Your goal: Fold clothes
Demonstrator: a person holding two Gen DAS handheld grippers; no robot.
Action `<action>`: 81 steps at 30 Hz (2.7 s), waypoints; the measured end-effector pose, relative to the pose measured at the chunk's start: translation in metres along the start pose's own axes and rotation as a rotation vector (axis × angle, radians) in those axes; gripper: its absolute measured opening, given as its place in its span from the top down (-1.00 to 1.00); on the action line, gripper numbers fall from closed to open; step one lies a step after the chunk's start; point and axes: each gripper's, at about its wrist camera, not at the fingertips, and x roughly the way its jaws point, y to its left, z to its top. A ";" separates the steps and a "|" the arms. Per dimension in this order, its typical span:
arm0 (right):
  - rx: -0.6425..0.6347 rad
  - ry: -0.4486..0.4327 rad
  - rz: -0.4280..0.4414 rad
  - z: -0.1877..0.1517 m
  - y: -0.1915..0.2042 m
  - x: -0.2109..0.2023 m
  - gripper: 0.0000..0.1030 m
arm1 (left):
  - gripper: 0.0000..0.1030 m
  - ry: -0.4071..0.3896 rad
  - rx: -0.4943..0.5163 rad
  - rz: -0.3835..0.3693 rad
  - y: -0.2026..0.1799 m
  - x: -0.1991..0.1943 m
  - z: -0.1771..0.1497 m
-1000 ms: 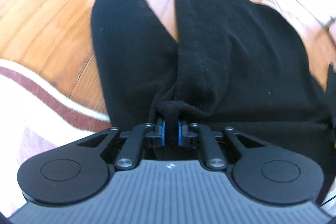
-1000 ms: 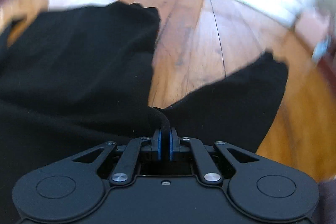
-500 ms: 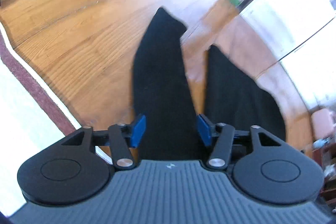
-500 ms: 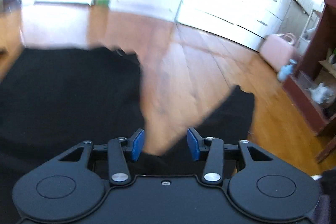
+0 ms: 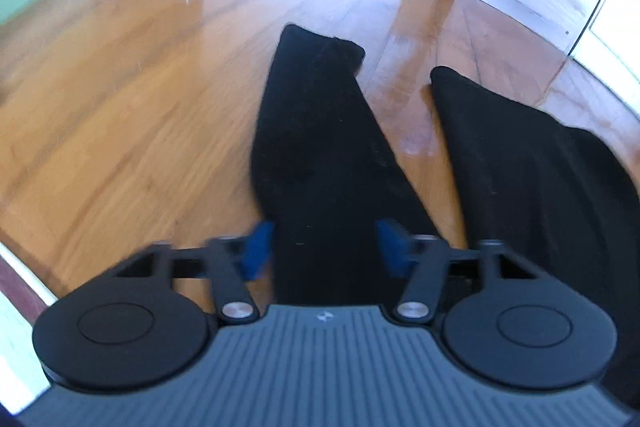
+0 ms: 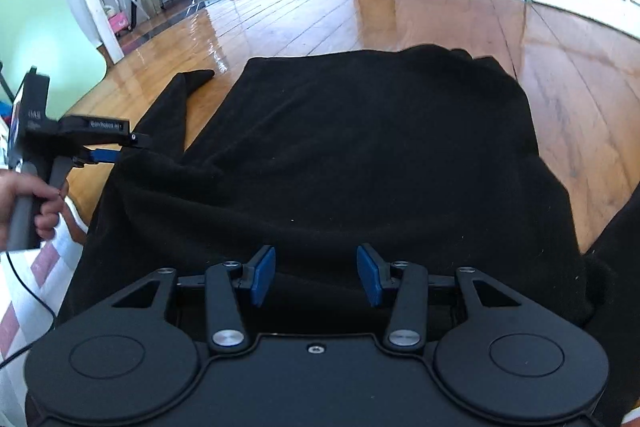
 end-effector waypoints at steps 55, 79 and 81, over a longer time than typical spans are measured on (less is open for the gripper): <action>0.243 -0.072 0.152 0.089 -0.027 -0.066 -0.14 | -0.30 0.017 -0.025 -0.180 -0.059 -0.091 -0.013; -0.184 0.174 -0.106 0.254 -0.194 0.160 1.00 | 0.55 -0.077 0.038 -0.114 -0.072 -0.010 0.022; -0.210 0.115 -0.109 0.246 -0.192 0.158 0.97 | 0.55 -0.087 0.051 -0.104 -0.077 -0.009 0.023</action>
